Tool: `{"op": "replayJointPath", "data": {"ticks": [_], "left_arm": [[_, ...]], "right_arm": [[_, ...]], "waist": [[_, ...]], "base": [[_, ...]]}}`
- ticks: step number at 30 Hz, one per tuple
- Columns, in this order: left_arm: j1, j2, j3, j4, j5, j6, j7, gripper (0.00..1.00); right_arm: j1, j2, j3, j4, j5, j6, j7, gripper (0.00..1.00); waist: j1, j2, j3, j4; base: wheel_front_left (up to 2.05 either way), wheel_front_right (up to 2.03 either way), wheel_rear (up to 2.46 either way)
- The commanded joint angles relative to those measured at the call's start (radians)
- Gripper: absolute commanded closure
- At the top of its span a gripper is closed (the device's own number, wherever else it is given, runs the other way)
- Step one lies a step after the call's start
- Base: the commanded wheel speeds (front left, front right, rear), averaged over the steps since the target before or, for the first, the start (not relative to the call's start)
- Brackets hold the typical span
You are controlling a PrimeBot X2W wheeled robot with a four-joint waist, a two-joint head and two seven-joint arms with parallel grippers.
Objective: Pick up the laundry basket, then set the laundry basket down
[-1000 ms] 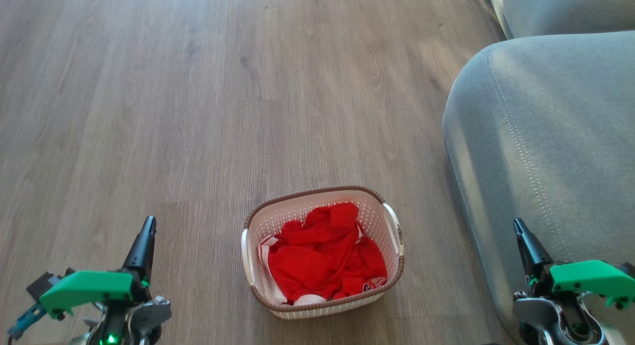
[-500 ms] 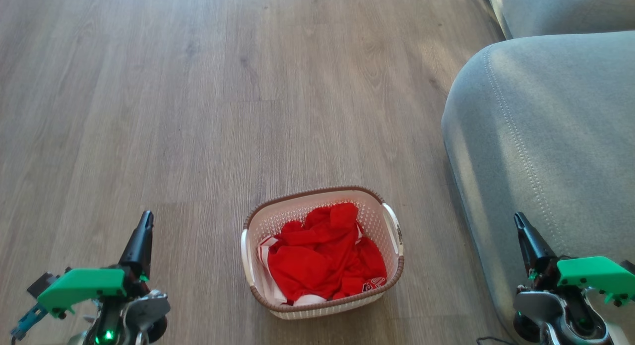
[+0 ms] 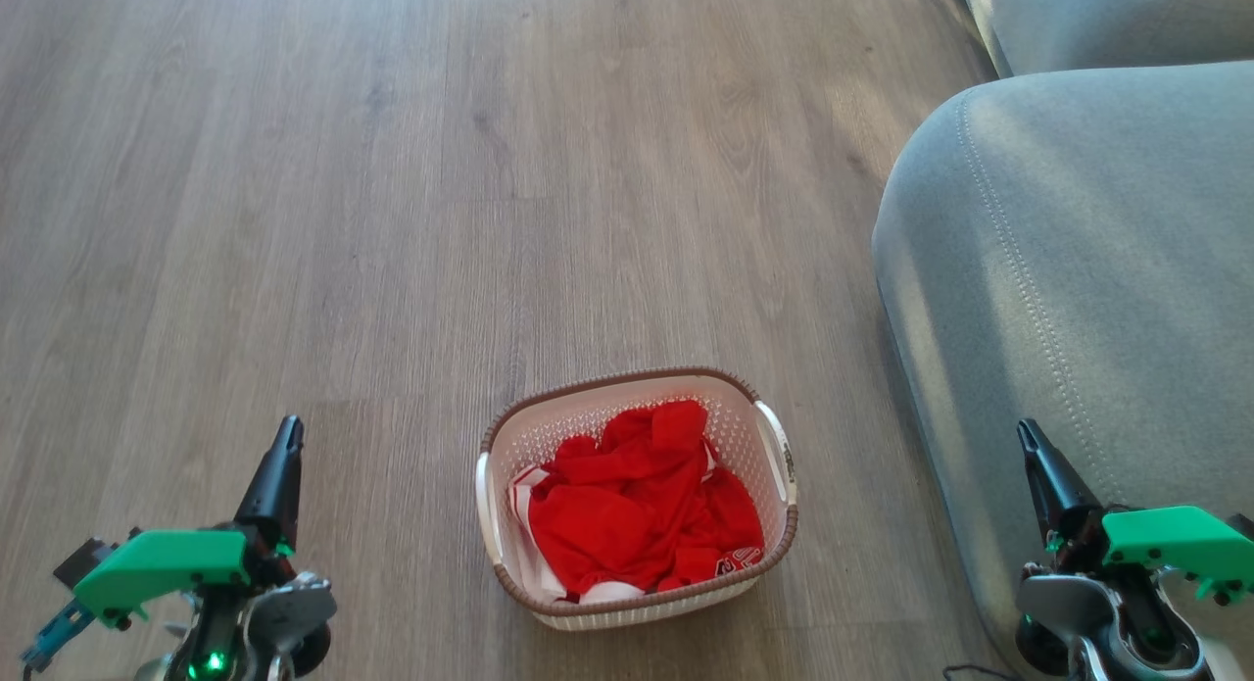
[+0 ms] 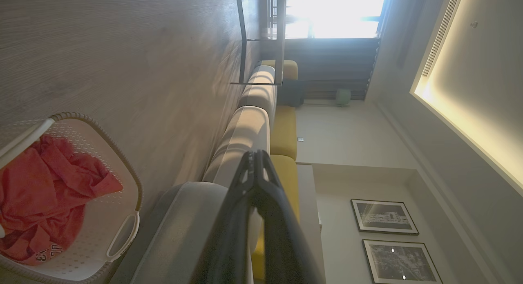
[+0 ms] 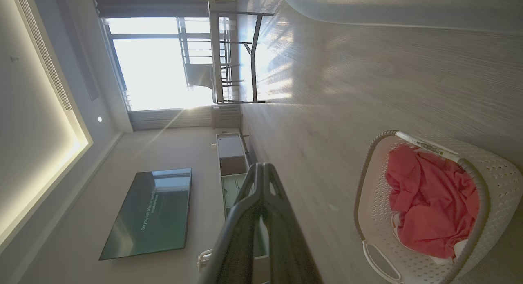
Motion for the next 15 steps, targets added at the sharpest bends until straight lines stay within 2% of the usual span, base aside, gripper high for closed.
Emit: {"op": "replayJointPath", "data": {"ticks": [1,15], "left_arm": [[-0.056,0.007,0.042,-0.03,0.002,-0.007,0.008,1.0],[-0.056,0.004,0.046,-0.029,0.005,-0.007,0.011,1.0]], "right_arm": [[-0.047,-0.018,0.016,-0.031,0.001,-0.002,0.005,1.0],[-0.048,-0.016,0.013,-0.031,-0.002,-0.002,0.007,1.0]], "waist": [[0.0,0.0,0.0,0.0],[0.0,0.0,0.0,0.0]], "base": [[0.0,0.0,0.0],[0.0,0.0,0.0]]}}
